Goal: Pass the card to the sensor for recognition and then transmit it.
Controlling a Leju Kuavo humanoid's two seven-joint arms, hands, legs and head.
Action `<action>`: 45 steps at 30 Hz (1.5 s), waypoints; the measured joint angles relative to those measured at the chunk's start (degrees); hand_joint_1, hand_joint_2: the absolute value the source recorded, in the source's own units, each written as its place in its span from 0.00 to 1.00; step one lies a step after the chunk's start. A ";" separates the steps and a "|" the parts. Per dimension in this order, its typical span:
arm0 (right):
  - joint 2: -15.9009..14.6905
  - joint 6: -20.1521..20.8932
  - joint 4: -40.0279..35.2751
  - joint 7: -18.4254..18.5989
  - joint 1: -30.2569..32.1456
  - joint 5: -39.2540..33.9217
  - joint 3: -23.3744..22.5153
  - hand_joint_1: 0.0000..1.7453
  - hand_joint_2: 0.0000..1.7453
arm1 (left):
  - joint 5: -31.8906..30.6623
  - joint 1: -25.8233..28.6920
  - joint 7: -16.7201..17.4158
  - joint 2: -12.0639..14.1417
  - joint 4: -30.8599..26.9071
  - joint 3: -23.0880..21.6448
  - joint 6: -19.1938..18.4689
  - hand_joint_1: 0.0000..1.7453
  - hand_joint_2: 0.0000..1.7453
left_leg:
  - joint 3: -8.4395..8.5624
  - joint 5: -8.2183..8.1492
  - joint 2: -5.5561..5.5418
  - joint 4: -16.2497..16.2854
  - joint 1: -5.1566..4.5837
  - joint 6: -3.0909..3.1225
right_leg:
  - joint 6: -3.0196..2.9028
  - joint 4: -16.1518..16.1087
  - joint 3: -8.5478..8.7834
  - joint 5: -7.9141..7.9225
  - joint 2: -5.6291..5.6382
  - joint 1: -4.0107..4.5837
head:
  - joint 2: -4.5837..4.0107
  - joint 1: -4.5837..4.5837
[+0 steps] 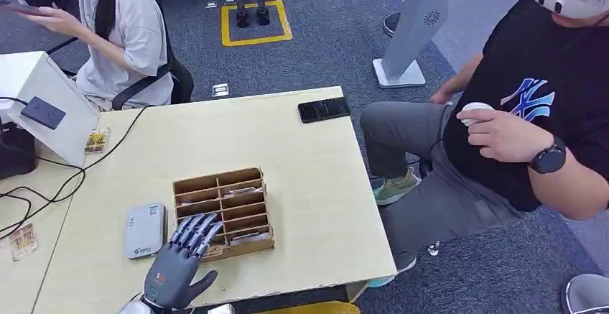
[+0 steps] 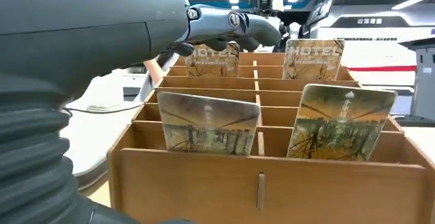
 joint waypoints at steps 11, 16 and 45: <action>0.00 -0.04 0.00 0.00 0.00 -0.11 0.11 0.00 0.00 | -0.24 0.02 0.13 0.72 0.02 0.02 -0.24 0.00 1.00 | 0.00 0.00 0.00 0.00 0.00 0.00 | 0.00 0.00 0.00 0.00 0.00 0.00 | 0.00 0.00; 0.00 -0.04 0.00 0.00 0.00 -0.13 0.35 0.00 0.00 | -0.31 0.02 0.13 0.72 0.02 0.00 -0.33 1.00 1.00 | 0.00 0.00 0.00 0.00 0.00 0.00 | 0.00 0.00 0.00 0.00 0.00 0.00 | 0.00 0.00; 0.00 0.04 0.00 -0.18 -0.02 -0.79 1.38 0.00 0.00 | 1.82 -0.27 -0.28 1.35 0.02 0.30 -1.12 1.00 1.00 | 0.01 0.00 0.00 0.00 0.00 0.00 | 0.00 0.00 0.01 0.00 0.01 0.00 | 0.00 0.00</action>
